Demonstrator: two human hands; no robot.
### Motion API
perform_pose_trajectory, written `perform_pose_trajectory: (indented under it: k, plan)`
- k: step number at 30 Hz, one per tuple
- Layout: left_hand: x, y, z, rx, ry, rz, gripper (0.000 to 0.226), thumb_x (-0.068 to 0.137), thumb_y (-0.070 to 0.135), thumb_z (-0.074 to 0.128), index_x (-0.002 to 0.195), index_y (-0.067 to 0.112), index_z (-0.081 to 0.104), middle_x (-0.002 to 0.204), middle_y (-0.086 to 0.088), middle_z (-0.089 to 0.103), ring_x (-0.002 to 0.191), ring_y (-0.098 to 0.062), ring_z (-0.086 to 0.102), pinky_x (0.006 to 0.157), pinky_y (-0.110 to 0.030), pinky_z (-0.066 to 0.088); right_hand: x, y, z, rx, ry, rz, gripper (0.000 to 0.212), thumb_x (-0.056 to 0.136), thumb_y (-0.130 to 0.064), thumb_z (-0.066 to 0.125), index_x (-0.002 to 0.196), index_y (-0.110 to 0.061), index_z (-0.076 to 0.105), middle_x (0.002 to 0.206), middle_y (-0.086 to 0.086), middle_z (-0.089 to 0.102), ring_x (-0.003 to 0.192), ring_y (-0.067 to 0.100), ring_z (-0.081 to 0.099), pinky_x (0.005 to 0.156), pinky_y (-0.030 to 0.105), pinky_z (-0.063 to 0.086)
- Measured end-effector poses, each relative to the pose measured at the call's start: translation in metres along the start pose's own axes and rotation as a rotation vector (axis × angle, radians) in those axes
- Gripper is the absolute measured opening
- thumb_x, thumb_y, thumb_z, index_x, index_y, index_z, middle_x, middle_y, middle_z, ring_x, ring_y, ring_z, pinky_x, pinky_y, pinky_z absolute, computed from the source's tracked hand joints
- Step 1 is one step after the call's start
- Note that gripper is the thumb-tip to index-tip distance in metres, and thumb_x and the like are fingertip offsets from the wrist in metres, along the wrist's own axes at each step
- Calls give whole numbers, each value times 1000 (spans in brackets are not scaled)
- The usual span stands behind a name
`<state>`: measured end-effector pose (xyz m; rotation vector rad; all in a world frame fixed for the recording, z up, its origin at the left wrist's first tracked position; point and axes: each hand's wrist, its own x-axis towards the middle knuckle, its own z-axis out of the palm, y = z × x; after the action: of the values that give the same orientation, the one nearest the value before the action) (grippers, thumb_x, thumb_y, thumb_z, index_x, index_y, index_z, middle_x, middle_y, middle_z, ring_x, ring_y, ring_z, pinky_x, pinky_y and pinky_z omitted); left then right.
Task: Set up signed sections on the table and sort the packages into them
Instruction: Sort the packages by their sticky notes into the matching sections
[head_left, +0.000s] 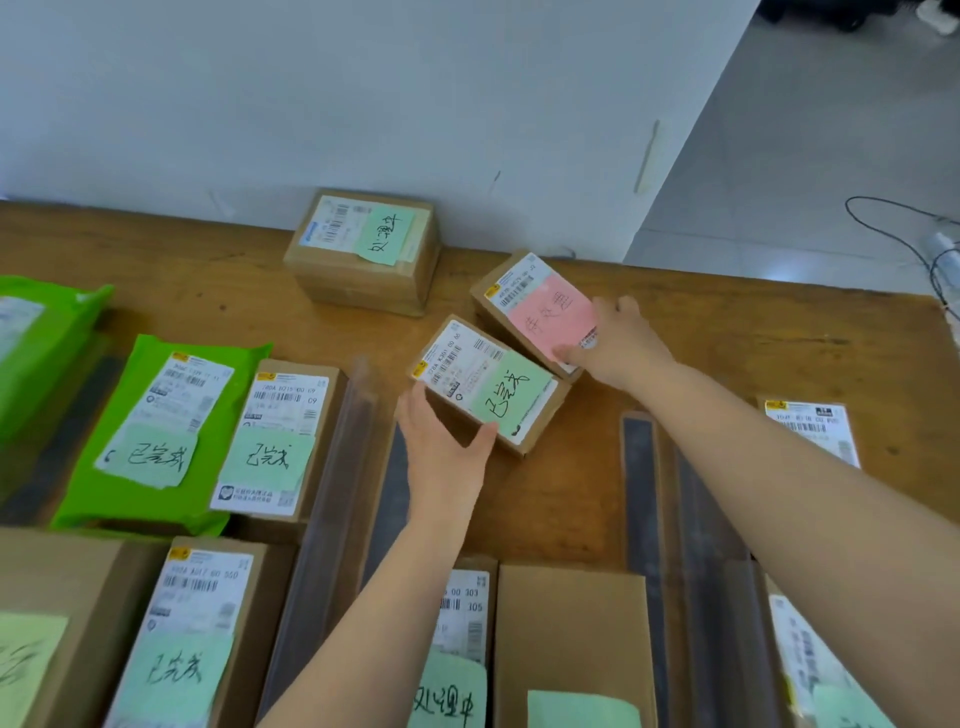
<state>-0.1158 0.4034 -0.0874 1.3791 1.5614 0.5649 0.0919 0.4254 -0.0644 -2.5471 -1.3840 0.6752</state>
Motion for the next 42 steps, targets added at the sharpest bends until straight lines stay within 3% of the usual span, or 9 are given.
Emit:
perform_pose_trajectory:
  k: [3,5,10,15,20,29,34,39,42]
  plan:
    - [-1,0,2,-290,-115,-195,43,86,16,61,124,28,44,115,14,59,118,-11,52,86,-18,42,-7,3,1,162,-23,34,75,64,-39,80,124,-15,42,118,4,46,99,19,50,68,25,43]
    - [1,-3,2,-351,-136,-226,33,88,17,57,118,30,52,107,14,63,107,-9,58,86,-26,46,-14,7,4,339,-80,92,72,63,-33,82,119,-15,40,109,-1,51,94,16,51,61,22,41]
    - [4,-2,-5,-373,-169,-157,47,81,15,68,112,44,48,94,25,62,93,5,58,73,-16,44,-36,18,16,721,-121,265,66,72,-28,77,123,-16,36,118,5,57,99,17,59,81,33,51]
    - [-1,17,-19,-441,-235,-115,62,80,14,71,129,42,44,96,23,68,96,-2,64,86,-30,52,-62,8,2,935,-58,288,65,79,-25,72,131,-15,37,120,5,60,98,14,60,79,28,50]
    - [-23,39,-54,-533,-246,-38,64,76,16,72,129,41,46,106,12,70,94,-12,68,83,-45,55,-109,-6,-36,1061,14,213,55,79,-23,72,122,-23,39,116,4,61,102,17,62,93,41,51]
    - [-144,45,-89,-622,-283,219,87,54,38,84,133,31,47,125,1,62,102,-23,67,79,-48,55,-262,9,-76,1339,152,43,52,61,-29,75,105,-34,48,106,-2,68,89,11,69,82,34,56]
    - [-211,41,-81,-629,-294,269,59,61,31,80,113,47,57,111,13,68,93,-14,69,66,-30,57,-339,41,-84,1395,207,30,56,53,-33,75,104,-35,50,110,0,67,95,18,68,86,42,54]
    - [-270,41,-66,-564,-327,318,56,67,23,76,112,48,55,105,14,70,90,-13,70,67,-36,59,-400,86,-78,1478,280,71,42,69,-23,74,102,-33,51,105,1,69,86,19,71,75,41,58]
    - [-301,40,-58,-551,-344,345,53,73,19,75,109,51,55,106,14,70,94,-13,69,75,-38,59,-431,111,-75,1555,309,84,47,63,-26,75,103,-31,51,100,1,71,83,19,72,71,39,59]
